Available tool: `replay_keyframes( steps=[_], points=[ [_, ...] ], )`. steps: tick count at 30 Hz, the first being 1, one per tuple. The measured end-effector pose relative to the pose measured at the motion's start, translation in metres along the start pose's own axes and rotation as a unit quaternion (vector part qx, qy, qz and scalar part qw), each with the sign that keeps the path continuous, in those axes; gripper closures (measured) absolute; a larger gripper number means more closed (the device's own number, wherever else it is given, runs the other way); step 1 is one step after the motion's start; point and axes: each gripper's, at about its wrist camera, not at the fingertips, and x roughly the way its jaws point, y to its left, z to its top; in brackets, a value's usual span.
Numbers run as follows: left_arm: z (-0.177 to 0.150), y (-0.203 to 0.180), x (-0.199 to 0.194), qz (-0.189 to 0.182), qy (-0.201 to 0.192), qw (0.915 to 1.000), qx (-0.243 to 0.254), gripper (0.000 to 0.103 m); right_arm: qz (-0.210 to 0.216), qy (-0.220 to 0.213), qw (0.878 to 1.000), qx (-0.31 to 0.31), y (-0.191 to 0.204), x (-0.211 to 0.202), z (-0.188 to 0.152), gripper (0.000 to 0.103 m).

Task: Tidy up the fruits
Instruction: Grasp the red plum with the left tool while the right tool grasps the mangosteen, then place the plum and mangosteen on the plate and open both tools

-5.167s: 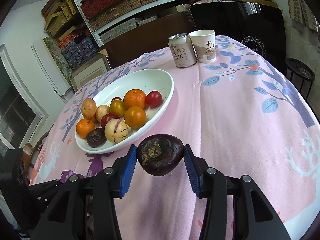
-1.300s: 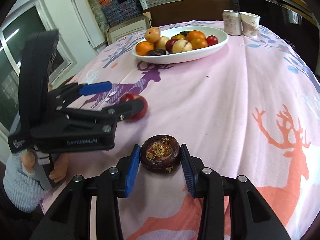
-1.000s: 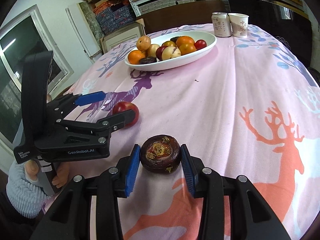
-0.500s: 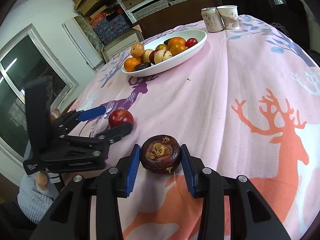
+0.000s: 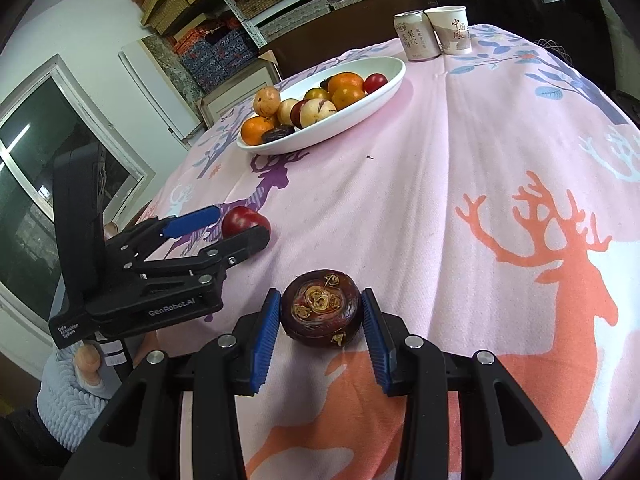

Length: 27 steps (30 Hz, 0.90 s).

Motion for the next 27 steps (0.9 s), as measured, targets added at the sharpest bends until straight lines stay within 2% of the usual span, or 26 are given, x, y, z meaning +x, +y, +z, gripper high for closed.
replay_keyframes(
  steps=[2, 5, 7, 12, 21, 27],
  points=[
    [0.001, 0.004, 0.005, -0.020, 0.010, 0.9997, -0.011, 0.044, -0.003, 0.000, 1.000, 0.003, -0.001, 0.000, 0.000, 0.062],
    [0.004, 0.010, 0.008, -0.037, 0.011, 0.9989, -0.027, 0.047, -0.006, 0.004, 1.000, 0.004, -0.001, 0.002, 0.000, 0.062],
    [0.003, 0.009, 0.005, -0.060, 0.014, 0.9978, -0.025, 0.063, -0.007, 0.005, 1.000, 0.005, -0.002, 0.002, 0.000, 0.062],
    [-0.008, 0.006, -0.007, -0.052, 0.014, 0.9985, -0.013, 0.062, -0.008, 0.006, 1.000, 0.007, -0.002, 0.003, 0.000, 0.062],
    [-0.043, 0.044, -0.046, -0.026, 0.006, 0.9948, -0.099, 0.063, -0.025, -0.007, 1.000, 0.007, -0.001, -0.002, -0.002, 0.062],
    [-0.073, 0.063, -0.079, -0.009, -0.004, 0.9931, -0.117, 0.063, -0.024, -0.011, 1.000, -0.013, 0.012, -0.018, -0.027, 0.062]
  ],
)
